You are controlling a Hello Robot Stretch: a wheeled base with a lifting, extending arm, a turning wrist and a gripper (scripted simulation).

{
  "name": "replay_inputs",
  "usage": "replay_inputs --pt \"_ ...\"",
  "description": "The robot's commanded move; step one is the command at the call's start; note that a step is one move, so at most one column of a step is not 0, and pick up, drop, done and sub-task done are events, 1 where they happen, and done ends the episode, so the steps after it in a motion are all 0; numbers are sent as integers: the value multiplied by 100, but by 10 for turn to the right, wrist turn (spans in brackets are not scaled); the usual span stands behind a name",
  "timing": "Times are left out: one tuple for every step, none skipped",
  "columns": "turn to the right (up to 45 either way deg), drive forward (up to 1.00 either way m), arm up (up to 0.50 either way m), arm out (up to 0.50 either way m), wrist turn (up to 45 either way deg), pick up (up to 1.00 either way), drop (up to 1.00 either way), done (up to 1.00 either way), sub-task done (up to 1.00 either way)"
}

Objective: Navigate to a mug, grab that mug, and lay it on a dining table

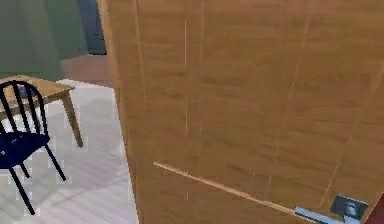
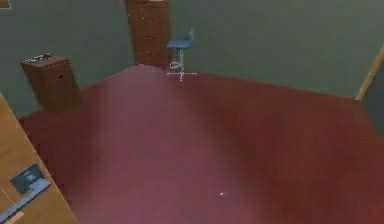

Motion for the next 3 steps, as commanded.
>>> replay_inputs --pt "-390 0 0 0 0 0 0 0 0" --pt "0 80 0 0 0 0 0 0 0" --pt "0 30 0 0 0 0 0 0 0"
